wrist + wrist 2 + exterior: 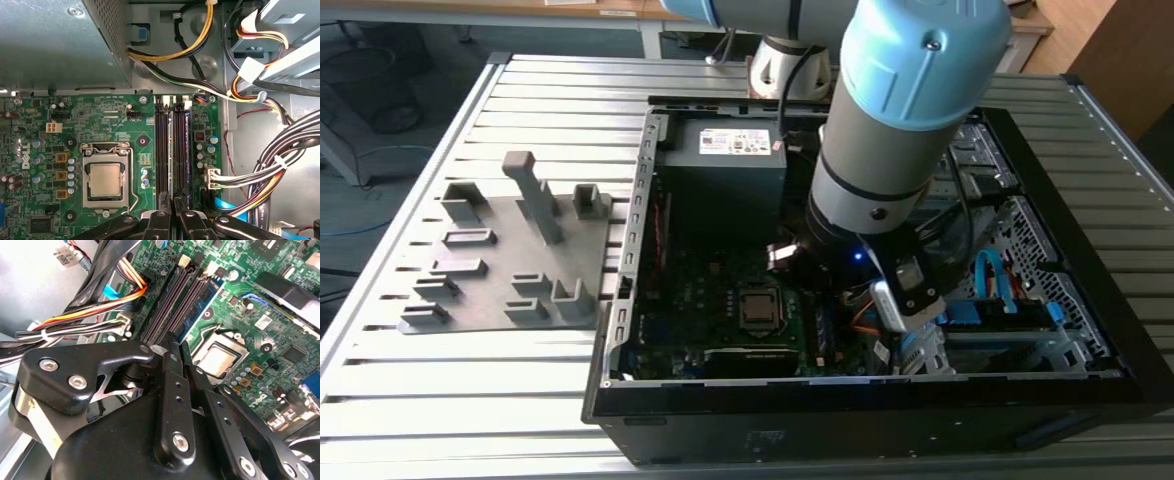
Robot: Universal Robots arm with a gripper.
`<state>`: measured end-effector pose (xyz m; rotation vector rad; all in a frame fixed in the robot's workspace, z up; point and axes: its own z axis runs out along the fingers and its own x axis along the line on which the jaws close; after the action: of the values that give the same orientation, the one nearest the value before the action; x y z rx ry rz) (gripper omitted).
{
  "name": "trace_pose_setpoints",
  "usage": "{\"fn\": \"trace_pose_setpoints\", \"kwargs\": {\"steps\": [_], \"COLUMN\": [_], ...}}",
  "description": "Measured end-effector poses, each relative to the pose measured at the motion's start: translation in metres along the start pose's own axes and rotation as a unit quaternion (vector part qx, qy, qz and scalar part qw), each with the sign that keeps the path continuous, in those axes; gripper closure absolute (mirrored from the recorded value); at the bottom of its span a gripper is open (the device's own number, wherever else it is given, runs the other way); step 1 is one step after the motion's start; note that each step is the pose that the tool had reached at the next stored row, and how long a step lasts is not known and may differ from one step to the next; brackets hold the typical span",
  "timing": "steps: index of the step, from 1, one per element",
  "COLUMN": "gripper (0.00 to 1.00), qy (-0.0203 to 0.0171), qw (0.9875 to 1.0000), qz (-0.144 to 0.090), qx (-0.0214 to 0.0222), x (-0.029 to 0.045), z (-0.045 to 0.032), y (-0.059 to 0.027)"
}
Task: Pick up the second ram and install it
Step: 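Insert the second ram into the second slot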
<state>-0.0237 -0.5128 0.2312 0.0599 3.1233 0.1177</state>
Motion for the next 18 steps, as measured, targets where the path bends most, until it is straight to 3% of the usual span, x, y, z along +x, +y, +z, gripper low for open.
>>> {"fn": "trace_pose_setpoints", "kwargs": {"steps": [9, 15, 18], "gripper": [0.86, 0.86, 0.86], "qy": [-0.0003, -0.0010, -0.0011], "qw": [1.0000, 0.9999, 0.9999], "qz": [0.004, 0.010, 0.010], "qx": [0.0002, 0.0068, 0.0071], "x": [0.0005, 0.0004, 0.0005], "z": [0.0019, 0.0030, 0.0041], "y": [0.0000, 0.0017, 0.0057]}}
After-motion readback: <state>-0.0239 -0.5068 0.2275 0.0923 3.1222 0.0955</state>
